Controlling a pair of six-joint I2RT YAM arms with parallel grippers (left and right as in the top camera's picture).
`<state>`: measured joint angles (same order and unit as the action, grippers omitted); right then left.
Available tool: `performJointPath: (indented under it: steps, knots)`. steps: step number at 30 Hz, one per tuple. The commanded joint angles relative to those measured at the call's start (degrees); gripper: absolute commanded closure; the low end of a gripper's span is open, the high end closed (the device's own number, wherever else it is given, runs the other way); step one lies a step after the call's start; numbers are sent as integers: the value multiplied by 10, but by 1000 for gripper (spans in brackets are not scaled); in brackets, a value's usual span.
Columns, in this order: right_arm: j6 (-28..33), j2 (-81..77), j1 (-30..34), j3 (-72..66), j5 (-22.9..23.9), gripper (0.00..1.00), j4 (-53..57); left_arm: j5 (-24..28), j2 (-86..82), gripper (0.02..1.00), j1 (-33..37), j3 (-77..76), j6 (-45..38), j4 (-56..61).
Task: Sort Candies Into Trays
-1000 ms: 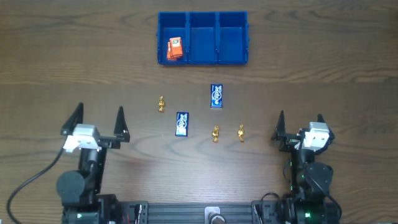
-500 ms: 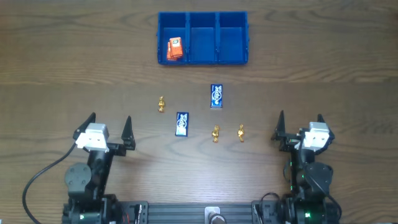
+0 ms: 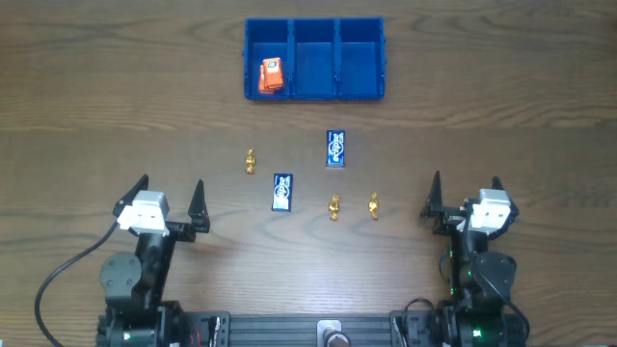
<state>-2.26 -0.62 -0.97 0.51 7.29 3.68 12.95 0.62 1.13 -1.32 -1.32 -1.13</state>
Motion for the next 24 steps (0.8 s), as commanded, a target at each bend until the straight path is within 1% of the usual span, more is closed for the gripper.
performJointPath:
  steps: [1, 8, 11, 14, 17, 18, 20, 21, 24]
  knots:
    - [9, 4, 3, -1, 1, 3, 3, 6, -4, 20, 3, 10, -2, -21]
    - [9, 4, 3, -1, 1, 3, 3, 6, -4, 20, 3, 10, -2, -21]
    - [6, 4, 3, -1, 0, 3, -23, 6, -4, 20, 3, 10, -2, -21]
    - [-5, 4, 3, -1, -30, 3, -31, 6, -4, 23, 3, 10, -2, -21]
    - [-5, 4, 3, -1, -30, 3, -38, 6, -4, 20, 3, 10, -2, -21]
    - [-11, 4, 3, -1, -32, 3, -47, 6, -4, 20, 3, 10, -2, -21]
    - [-45, 3, 3, 3, -50, 3, -62, 6, -4, 20, 3, 10, -2, -21]
    - [-67, -1, 3, 15, -61, 3, -61, 6, -4, 23, 3, 10, -2, -21]
    - [-97, -48, 3, 75, -89, 3, -37, 6, -4, 20, 3, 10, -2, -21]
